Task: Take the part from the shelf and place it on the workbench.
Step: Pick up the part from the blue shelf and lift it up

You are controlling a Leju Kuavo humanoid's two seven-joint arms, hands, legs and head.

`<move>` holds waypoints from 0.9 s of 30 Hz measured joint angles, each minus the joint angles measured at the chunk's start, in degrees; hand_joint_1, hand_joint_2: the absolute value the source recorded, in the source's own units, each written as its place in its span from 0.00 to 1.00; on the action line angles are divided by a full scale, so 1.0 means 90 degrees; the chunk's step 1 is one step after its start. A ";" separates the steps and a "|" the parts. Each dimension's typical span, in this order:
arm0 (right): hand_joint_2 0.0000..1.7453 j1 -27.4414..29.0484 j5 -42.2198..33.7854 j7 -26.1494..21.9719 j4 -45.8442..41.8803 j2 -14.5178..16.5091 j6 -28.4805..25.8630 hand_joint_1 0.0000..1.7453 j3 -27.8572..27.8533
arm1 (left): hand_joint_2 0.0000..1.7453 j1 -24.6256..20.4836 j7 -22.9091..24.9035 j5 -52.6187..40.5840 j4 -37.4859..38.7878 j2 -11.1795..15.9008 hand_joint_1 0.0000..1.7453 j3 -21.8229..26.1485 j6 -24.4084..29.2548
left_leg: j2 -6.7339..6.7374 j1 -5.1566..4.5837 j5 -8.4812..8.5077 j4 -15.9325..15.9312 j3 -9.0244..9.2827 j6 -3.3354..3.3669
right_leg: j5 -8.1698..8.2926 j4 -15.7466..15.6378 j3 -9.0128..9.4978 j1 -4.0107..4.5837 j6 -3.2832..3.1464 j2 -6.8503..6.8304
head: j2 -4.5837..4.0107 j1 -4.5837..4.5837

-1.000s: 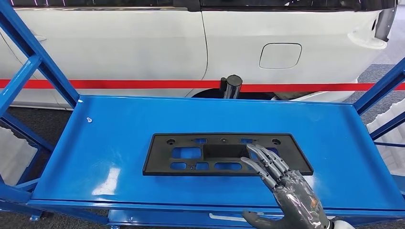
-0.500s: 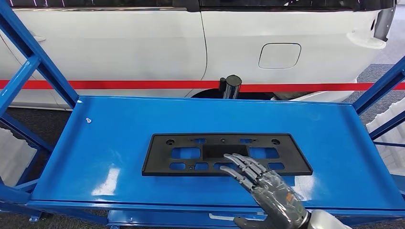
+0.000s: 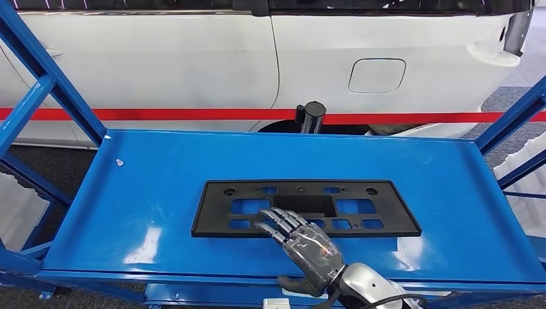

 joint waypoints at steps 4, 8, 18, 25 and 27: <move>1.00 -0.0107 0.0287 -0.0016 0.0186 0.0179 -0.0179 0.00 0.0015 | 0.00 -0.0006 -0.0004 -0.0109 0.0000 0.0009 0.00 -0.0025 -0.0038 | -0.0002 -0.0002 0.0000 0.0000 0.0000 0.0000 | 0.0000 0.0000 0.0000 -0.0003 0.0000 0.0000 | 0.0000 0.0001; 1.00 -0.0092 0.0713 0.0072 0.0202 0.0267 -0.0386 0.00 -0.0061 | 0.00 -0.0039 0.0020 -0.0227 0.0001 0.0013 0.00 -0.0102 -0.0053 | -0.0002 -0.0005 0.0000 0.0001 0.0000 0.0001 | 0.0000 0.0000 -0.0001 -0.0005 0.0000 -0.0001 | 0.0001 0.0001; 1.00 0.0136 0.1263 0.0073 0.0211 0.0307 -0.0753 0.00 -0.0409 | 0.00 -0.0086 0.0001 -0.0266 0.0052 0.0015 0.00 -0.0188 -0.0042 | -0.0001 -0.0007 0.0000 0.0001 0.0001 0.0000 | 0.0000 0.0000 -0.0001 -0.0003 0.0000 0.0000 | 0.0000 0.0000; 1.00 0.0150 0.1314 -0.0002 0.0371 0.0364 -0.0839 0.00 -0.0582 | 0.00 -0.0088 -0.0017 -0.0273 0.0071 0.0015 0.00 -0.0202 -0.0040 | 0.0000 -0.0007 0.0000 0.0001 0.0001 0.0000 | 0.0000 0.0000 0.0000 -0.0003 0.0000 0.0000 | 0.0000 0.0001; 1.00 0.0152 0.1317 -0.0002 0.0404 0.0371 -0.0840 0.00 -0.0590 | 0.00 -0.0089 -0.0018 -0.0273 0.0081 0.0015 0.00 -0.0203 -0.0040 | 0.0000 -0.0007 0.0000 0.0001 0.0001 0.0000 | 0.0000 0.0000 0.0000 -0.0003 0.0000 0.0000 | 0.0000 0.0001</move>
